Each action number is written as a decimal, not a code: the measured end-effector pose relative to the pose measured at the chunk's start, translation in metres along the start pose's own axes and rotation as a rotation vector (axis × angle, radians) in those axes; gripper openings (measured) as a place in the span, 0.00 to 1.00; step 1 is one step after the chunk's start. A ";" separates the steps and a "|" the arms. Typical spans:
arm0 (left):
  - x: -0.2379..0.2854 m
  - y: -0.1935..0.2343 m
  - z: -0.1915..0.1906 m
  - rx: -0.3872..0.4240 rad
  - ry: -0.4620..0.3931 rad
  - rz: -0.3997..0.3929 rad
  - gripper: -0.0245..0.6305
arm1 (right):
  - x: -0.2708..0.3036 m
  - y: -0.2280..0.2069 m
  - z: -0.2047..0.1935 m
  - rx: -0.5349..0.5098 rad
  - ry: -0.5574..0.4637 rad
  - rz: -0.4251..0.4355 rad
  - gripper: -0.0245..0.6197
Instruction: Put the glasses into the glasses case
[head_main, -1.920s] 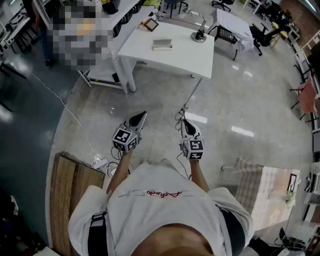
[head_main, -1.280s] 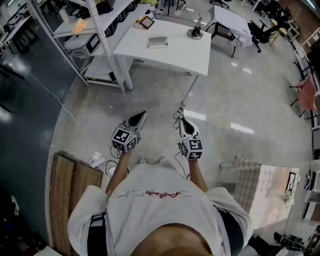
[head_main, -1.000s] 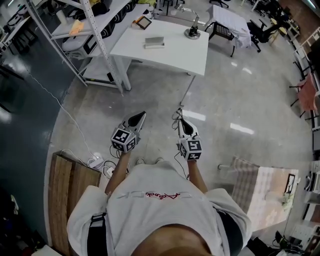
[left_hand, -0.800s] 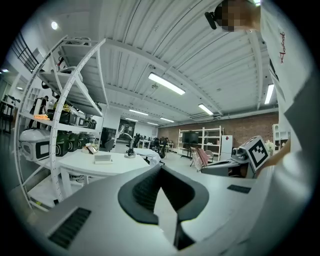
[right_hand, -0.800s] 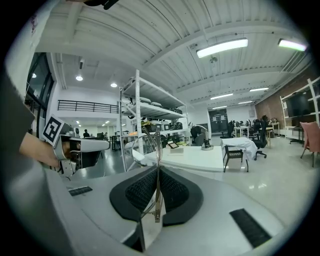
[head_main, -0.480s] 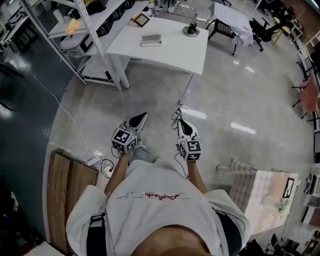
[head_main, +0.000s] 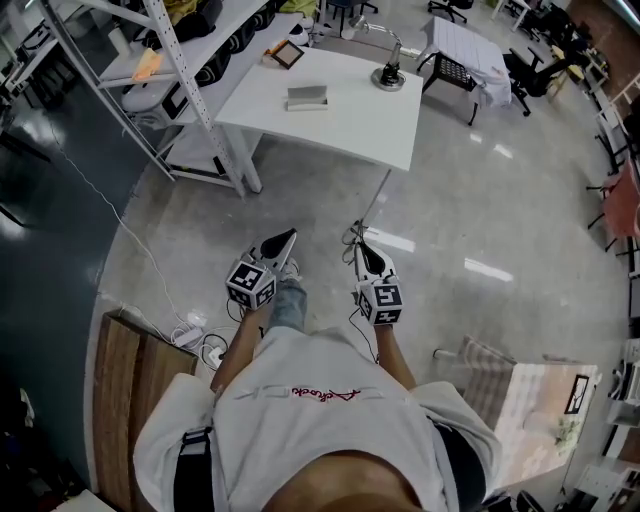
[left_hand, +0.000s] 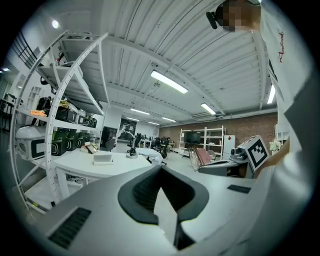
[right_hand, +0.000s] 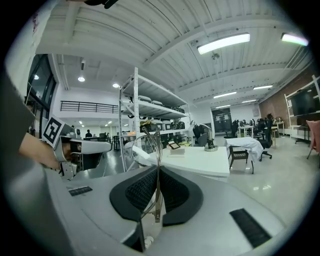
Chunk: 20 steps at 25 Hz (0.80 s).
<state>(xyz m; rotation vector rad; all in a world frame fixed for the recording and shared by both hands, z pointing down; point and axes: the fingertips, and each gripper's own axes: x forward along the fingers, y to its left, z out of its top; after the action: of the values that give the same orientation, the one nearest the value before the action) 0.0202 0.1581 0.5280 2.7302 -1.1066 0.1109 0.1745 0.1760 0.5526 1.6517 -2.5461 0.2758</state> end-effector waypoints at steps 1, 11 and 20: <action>0.004 0.007 0.000 -0.005 -0.002 0.000 0.07 | 0.008 -0.001 0.001 -0.003 0.001 0.004 0.07; 0.054 0.089 0.014 -0.025 -0.010 0.005 0.07 | 0.104 -0.021 0.023 -0.026 0.016 0.017 0.08; 0.101 0.181 0.043 -0.052 -0.025 0.002 0.07 | 0.209 -0.031 0.056 -0.046 0.025 0.018 0.08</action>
<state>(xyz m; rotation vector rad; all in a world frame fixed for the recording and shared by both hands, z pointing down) -0.0334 -0.0471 0.5277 2.6923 -1.1025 0.0481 0.1182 -0.0343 0.5382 1.6000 -2.5309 0.2355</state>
